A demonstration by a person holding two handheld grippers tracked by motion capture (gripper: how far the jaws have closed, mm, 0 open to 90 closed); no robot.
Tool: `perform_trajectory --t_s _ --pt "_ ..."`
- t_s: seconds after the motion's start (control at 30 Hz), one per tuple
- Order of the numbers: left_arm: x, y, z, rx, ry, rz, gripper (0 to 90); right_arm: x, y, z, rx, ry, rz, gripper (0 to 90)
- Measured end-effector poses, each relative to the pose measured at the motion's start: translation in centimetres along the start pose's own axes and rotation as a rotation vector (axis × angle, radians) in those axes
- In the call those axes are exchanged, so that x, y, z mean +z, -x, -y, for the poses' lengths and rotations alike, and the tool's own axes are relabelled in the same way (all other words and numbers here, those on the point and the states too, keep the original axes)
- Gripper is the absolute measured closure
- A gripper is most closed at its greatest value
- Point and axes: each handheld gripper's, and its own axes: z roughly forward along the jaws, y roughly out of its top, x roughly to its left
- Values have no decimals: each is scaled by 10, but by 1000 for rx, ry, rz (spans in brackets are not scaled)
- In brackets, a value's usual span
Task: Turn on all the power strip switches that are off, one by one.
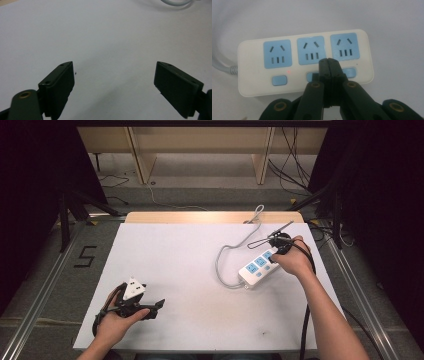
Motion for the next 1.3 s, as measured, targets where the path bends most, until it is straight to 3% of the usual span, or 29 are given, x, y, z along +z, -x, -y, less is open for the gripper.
perform_trajectory --t_s 1.3 --pt "0 0 0 0 0 -2 166 4 22 -6 46 -12 27 900"
